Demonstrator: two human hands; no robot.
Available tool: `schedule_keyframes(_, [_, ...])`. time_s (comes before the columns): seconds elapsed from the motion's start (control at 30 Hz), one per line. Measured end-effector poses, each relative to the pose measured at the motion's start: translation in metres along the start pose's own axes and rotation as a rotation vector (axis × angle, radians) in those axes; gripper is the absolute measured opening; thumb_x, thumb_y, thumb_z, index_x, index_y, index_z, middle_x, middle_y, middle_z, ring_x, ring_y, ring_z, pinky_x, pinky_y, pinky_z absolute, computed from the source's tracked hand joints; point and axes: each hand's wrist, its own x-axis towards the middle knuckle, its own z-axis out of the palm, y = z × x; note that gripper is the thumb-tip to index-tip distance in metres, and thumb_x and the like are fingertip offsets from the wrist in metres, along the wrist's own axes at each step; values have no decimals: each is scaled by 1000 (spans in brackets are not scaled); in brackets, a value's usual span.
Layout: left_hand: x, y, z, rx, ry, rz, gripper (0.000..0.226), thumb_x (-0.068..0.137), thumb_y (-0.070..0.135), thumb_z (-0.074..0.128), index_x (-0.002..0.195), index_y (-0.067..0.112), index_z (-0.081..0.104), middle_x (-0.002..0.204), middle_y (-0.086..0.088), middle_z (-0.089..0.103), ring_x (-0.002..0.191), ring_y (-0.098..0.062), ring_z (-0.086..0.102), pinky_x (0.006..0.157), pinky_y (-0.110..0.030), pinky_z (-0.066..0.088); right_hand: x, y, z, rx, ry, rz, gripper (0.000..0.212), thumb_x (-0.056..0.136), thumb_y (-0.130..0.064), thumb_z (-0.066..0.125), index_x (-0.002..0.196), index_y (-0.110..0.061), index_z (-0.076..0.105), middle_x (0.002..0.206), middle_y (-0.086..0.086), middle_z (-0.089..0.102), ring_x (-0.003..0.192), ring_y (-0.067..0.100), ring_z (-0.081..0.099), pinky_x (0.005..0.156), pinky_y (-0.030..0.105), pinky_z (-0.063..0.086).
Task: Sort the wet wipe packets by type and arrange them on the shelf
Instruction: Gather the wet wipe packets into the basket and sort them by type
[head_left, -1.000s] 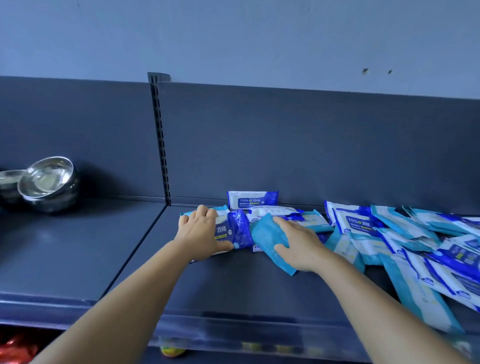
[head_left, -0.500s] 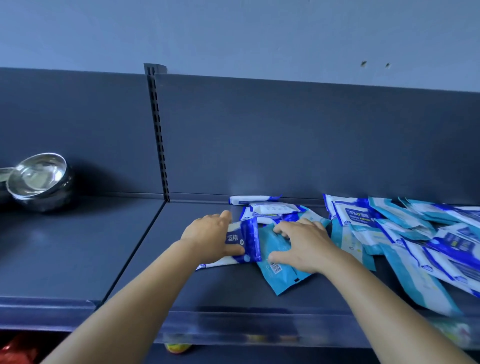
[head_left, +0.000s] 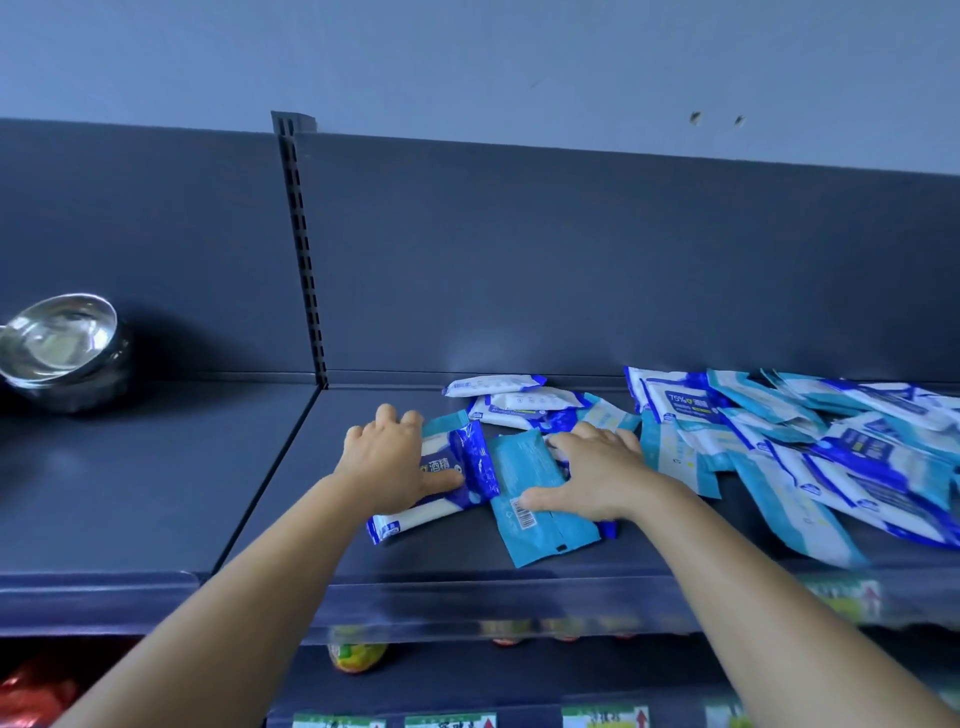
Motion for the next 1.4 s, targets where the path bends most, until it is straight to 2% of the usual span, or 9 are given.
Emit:
schedule_keyframes(0.13, [-6,-6,-1,-11,40,-5,74,82,68,51,134,18,37,122,-3,46,110,-23,49,97,-36,33,-7,-10,0,-5,36,9,74,67,-79,56,117,-24,51,117,-2,48,117,20,44,101,36,28])
schedule_keyframes(0.3, [-12,-10,-11,-144,67,-36,50,87,56,54,119,18,43,98,3,59,91,-20,53,86,-33,31,-16,-17,2,347,138,95,51,67,-52,75,102,-19,56,101,-3,61,93,18,59,80,35,48])
schedule_keyframes(0.4, [-15,-7,-18,-296,161,-57,36,86,49,58,103,19,50,88,3,62,83,-19,56,81,-33,37,-18,-20,-2,508,249,116,36,71,-36,74,95,-18,55,90,-4,64,83,19,62,70,34,49])
schedule_keyframes(0.6, [-19,24,-32,-695,286,-37,21,81,34,65,85,16,55,76,0,63,76,-24,61,72,-39,47,-32,-12,-15,700,521,132,28,78,-23,70,100,-23,54,93,-10,63,81,14,58,57,22,41])
schedule_keyframes(0.87, [-32,109,-42,-994,218,143,14,82,26,70,89,26,58,81,6,67,71,-13,66,57,-28,49,-91,43,-28,763,767,263,30,75,-22,71,99,-28,54,90,-11,67,81,14,63,66,29,48])
schedule_keyframes(1.17, [-92,234,-36,-1062,112,382,16,82,27,72,84,31,56,74,13,64,63,-1,61,51,-21,44,-213,129,-24,760,958,466,32,74,-21,74,98,-28,54,94,-10,68,85,15,65,74,36,52])
schedule_keyframes(1.23, [-115,260,-31,-1083,65,423,15,82,26,72,87,27,58,76,11,66,65,-5,63,54,-24,49,-248,145,-19,757,986,512,32,73,-20,73,99,-28,55,94,-11,68,85,15,65,76,37,53])
schedule_keyframes(1.33, [-154,298,-22,-1108,-20,448,14,81,28,72,83,26,59,78,7,68,72,-18,67,64,-38,55,-304,164,-9,767,1031,566,31,74,-15,73,96,-28,56,92,-11,67,82,14,64,72,33,51])
schedule_keyframes(1.4, [-182,322,-16,-1120,-80,479,16,82,27,72,80,27,56,77,8,67,71,-19,66,61,-33,54,-342,176,-2,767,1040,611,30,75,-13,72,95,-26,55,91,-10,67,81,16,65,69,33,50])
